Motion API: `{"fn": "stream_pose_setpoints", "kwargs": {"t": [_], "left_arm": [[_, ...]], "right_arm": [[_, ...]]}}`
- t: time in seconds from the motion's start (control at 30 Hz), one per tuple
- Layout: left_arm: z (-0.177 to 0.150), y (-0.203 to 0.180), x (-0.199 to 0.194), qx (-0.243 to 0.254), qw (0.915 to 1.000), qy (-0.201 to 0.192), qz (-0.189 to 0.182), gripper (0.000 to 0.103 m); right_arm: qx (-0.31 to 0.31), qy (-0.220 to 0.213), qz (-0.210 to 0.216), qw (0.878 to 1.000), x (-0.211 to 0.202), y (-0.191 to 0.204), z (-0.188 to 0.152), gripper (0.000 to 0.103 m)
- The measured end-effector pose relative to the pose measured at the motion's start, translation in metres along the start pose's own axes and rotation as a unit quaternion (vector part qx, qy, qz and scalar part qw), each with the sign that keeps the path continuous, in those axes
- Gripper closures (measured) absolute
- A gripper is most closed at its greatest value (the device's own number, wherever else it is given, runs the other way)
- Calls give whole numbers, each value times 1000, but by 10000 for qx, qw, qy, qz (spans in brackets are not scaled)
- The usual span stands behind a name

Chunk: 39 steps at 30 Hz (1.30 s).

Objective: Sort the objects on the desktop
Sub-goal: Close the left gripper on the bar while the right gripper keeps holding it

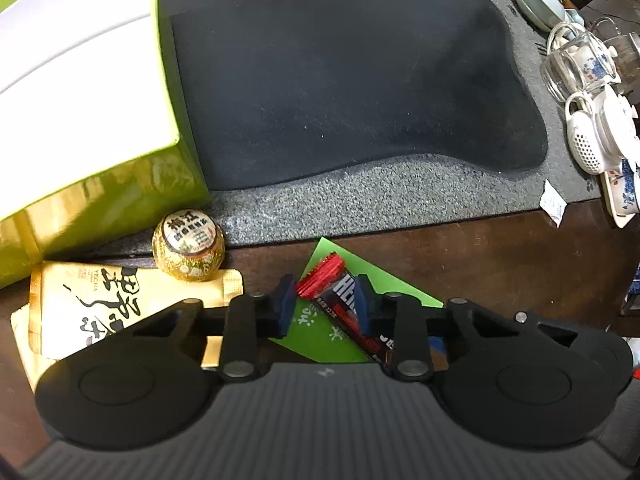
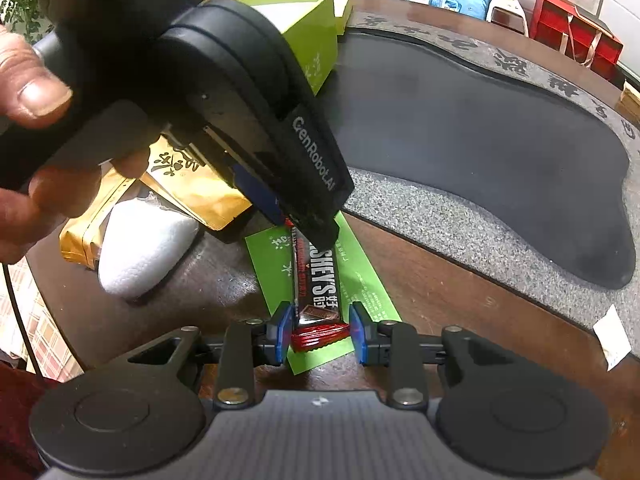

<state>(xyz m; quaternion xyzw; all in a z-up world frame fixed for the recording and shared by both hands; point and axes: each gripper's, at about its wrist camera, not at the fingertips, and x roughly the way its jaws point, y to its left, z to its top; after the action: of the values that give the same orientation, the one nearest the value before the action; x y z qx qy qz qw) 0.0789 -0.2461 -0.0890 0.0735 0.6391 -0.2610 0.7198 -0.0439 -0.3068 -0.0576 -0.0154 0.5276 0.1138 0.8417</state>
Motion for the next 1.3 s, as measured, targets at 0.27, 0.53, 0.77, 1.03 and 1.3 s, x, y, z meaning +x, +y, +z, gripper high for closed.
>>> {"fn": "stream_pose_setpoints", "kwargs": {"t": [0.27, 0.53, 0.77, 1.03, 1.3], "left_arm": [[5, -4, 2, -156, 9998, 69, 47, 64], [4, -13, 4, -111, 9996, -28, 267, 63], [5, -4, 0, -279, 9996, -90, 55, 79], [3, 4, -2, -460, 9986, -15, -254, 91], [1, -6, -4, -583, 9982, -47, -137, 39]], "right_arm": [[-22, -26, -9, 10000, 0, 1, 1, 74], [4, -41, -68, 10000, 1, 3, 1, 74], [43, -106, -98, 9999, -3, 1, 0, 75], [-29, -41, -166, 9998, -5, -1, 2, 77], [164, -48, -145, 9997, -3, -2, -1, 76]]}}
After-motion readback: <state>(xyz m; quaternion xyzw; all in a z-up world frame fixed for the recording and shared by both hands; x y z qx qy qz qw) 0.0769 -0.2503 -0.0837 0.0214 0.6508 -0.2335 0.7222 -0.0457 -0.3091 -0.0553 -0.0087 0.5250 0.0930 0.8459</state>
